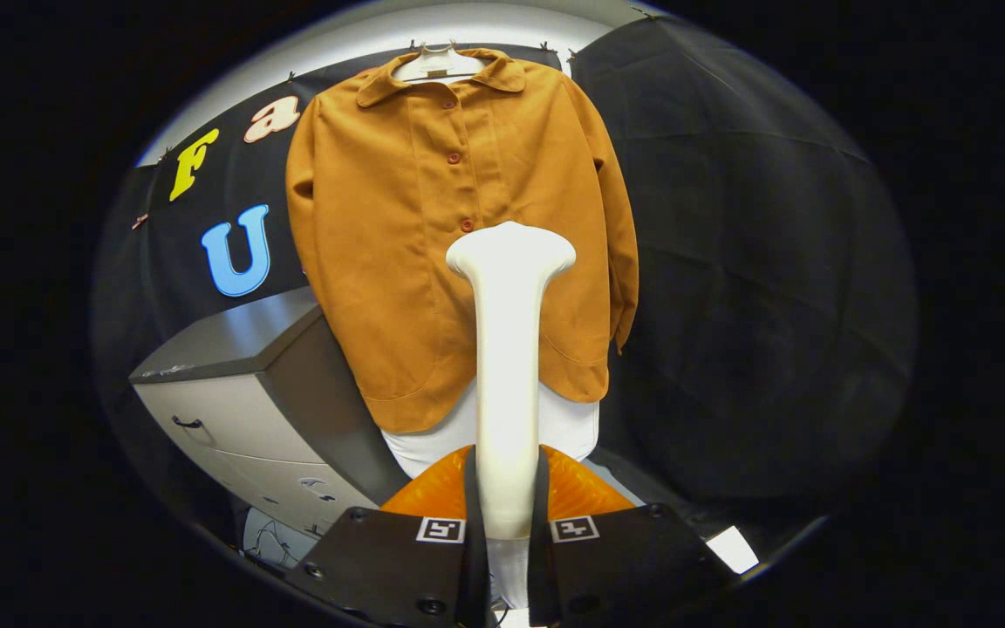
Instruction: Iron the clothes twice with a garment steamer, once on the left side and once on the right side.
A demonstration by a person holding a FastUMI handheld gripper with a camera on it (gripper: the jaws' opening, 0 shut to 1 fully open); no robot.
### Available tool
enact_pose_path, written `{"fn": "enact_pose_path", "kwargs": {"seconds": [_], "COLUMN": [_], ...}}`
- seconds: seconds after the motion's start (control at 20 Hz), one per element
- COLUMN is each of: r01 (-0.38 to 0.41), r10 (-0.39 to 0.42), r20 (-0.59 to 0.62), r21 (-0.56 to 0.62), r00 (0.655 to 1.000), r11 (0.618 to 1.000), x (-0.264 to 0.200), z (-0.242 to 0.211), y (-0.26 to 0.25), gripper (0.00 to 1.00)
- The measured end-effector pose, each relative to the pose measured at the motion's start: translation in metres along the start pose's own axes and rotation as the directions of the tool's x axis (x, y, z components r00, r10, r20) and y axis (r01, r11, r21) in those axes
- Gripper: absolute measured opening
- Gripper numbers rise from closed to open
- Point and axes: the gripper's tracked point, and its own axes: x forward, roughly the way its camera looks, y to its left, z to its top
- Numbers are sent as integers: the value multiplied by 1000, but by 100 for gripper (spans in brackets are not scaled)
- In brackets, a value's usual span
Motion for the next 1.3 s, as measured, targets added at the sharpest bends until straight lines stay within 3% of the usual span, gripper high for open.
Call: {"fn": "enact_pose_path", "kwargs": {"seconds": [0.5, 1.0, 1.3], "r01": [-37, -80, -95], "r10": [44, 92, 116], "r20": [149, 326, 383], "r21": [-50, -49, -75], "r00": [988, 941, 916], "r11": [998, 996, 993], "x": [-64, -106, -130], "z": [72, 179, 216], "y": [63, 156, 217], "gripper": [20, 20, 20]}}
